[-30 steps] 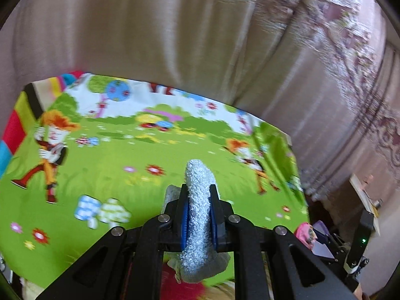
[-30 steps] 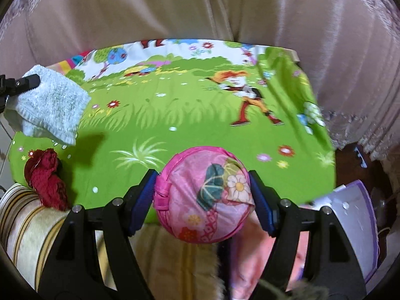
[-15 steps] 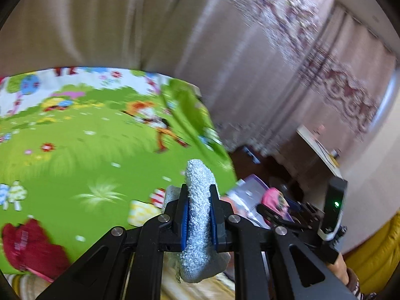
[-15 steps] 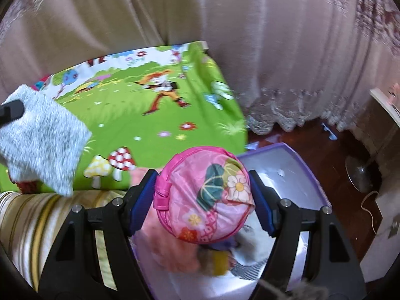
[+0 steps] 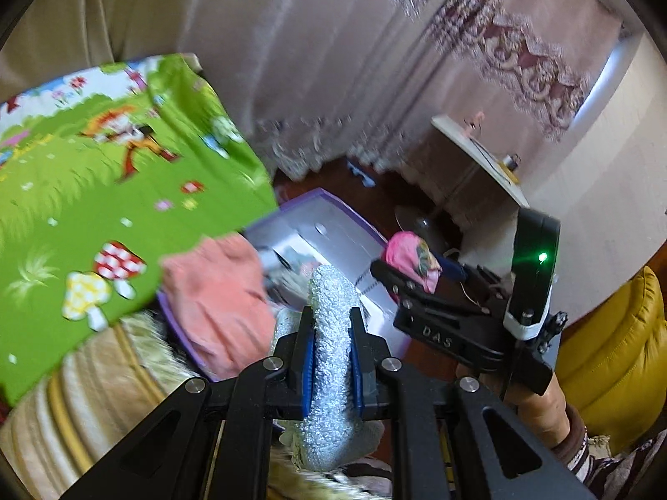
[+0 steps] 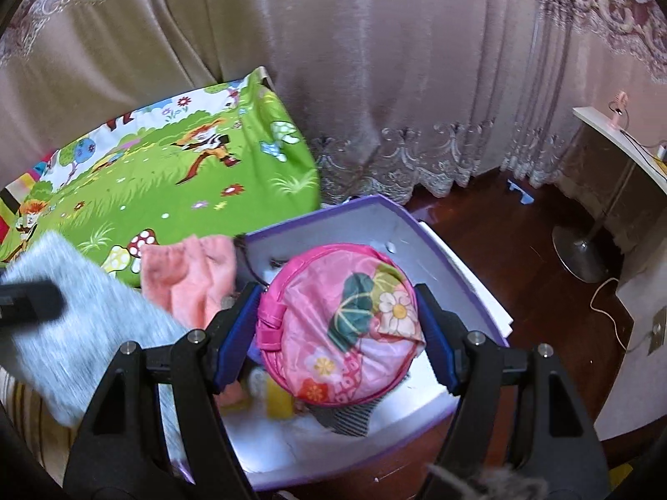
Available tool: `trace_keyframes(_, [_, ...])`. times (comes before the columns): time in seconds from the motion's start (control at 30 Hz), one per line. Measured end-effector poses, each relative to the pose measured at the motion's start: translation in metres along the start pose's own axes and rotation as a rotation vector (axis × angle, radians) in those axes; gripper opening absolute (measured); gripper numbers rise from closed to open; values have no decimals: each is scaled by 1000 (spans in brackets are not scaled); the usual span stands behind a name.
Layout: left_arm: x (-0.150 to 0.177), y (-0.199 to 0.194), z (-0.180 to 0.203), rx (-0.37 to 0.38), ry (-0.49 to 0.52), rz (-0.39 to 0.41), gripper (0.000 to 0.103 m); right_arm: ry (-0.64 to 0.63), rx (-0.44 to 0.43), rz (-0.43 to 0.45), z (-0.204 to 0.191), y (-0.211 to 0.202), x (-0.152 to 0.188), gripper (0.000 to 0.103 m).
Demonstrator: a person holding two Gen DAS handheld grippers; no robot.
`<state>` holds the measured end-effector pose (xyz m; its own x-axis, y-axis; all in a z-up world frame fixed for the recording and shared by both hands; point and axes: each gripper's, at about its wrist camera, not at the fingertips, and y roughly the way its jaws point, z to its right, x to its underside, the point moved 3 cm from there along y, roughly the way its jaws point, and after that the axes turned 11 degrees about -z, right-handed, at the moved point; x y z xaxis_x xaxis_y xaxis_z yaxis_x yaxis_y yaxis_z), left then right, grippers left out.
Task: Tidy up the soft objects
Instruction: 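Carry the white towel and pink pouch over the box and open both grippers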
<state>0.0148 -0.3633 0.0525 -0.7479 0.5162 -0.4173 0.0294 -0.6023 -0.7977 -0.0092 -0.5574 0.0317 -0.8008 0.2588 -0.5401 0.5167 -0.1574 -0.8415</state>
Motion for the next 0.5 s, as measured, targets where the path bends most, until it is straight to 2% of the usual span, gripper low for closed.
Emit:
trace_keyframes(0.03, [1, 7, 4, 13, -3, -15, 15, 5, 3, 2, 4, -1, 2, 75])
trace_keyframes(0.07, [1, 14, 7, 17, -6, -29, 20, 14, 5, 3, 9, -2, 4, 75])
trace_keyframes(0.1, [2, 23, 9, 14, -2, -54, 29, 19, 6, 5, 12, -3, 5, 75])
trace_keyframes(0.17, [5, 40, 7, -58, -2, -100, 40, 27, 8, 7, 19, -5, 9, 75])
trace_keyframes(0.2, [7, 45, 3, -100, -13, -109, 41, 28, 8, 6, 21, -4, 10, 75])
trace_keyframes(0.23, [8, 47, 1, -111, -21, -118, 41, 30, 8, 4, 23, -4, 12, 75])
trace_keyframes(0.3, [11, 46, -8, -118, -46, -128, 42, 35, 3, -1, 26, -2, 15, 75])
trace_keyframes(0.5, [9, 22, -25, -125, -102, -71, 51, 26, -12, -16, 21, 6, 16, 75])
